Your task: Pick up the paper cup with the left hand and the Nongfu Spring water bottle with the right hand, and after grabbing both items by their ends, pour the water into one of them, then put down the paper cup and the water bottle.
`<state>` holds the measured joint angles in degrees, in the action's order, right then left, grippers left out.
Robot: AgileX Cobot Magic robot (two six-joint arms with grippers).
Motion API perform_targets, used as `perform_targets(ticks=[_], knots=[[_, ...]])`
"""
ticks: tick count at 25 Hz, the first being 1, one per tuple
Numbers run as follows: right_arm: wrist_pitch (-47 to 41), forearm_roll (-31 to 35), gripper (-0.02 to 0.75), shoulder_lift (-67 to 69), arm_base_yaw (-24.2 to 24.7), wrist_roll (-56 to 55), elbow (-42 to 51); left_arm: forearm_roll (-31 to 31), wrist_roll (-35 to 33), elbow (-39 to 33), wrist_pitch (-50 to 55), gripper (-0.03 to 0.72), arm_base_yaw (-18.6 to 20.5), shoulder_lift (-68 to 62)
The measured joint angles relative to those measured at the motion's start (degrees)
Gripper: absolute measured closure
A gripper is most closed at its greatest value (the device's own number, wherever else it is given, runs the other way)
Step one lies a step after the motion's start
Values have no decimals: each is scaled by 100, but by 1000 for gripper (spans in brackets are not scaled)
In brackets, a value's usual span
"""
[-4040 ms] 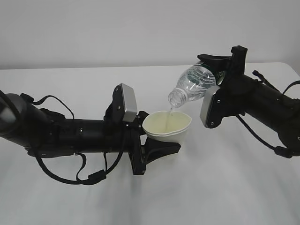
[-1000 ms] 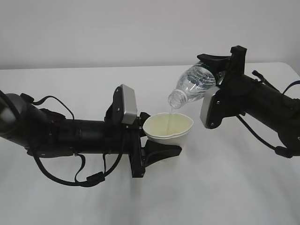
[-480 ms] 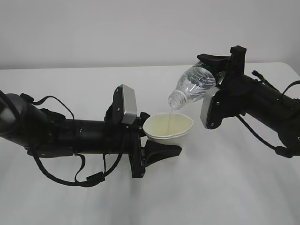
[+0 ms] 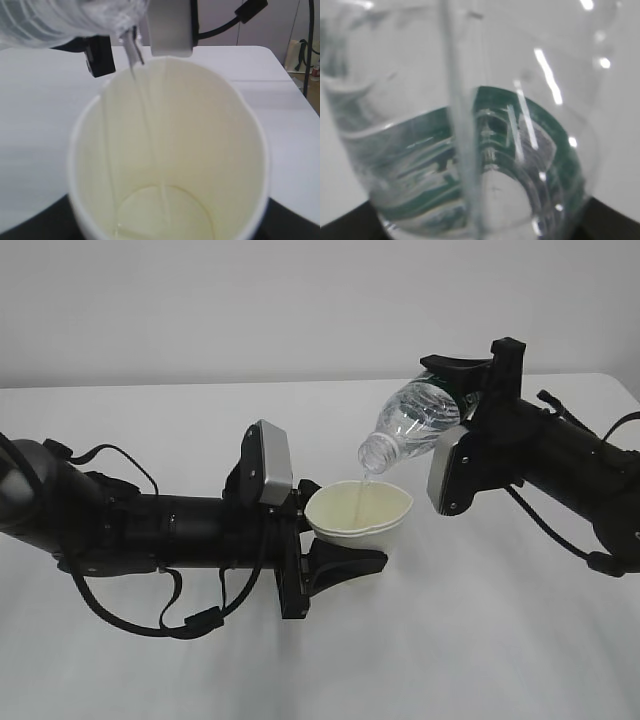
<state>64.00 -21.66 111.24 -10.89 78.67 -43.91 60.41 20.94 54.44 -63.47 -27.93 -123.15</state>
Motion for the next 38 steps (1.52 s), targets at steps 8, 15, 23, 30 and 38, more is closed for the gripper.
perform_targets(ticks=[8, 15, 23, 30, 38], knots=[[0, 0, 291, 0, 0, 0, 0, 0, 0, 0, 0, 274, 0, 0], [0, 0, 291, 0, 0, 0, 0, 0, 0, 0, 0, 274, 0, 0], [0, 0, 291, 0, 0, 3, 0, 0, 0, 0, 0, 274, 0, 0], [0, 0, 291, 0, 0, 12, 0, 0, 0, 0, 0, 274, 0, 0], [0, 0, 291, 0, 0, 12, 0, 0, 0, 0, 0, 274, 0, 0]])
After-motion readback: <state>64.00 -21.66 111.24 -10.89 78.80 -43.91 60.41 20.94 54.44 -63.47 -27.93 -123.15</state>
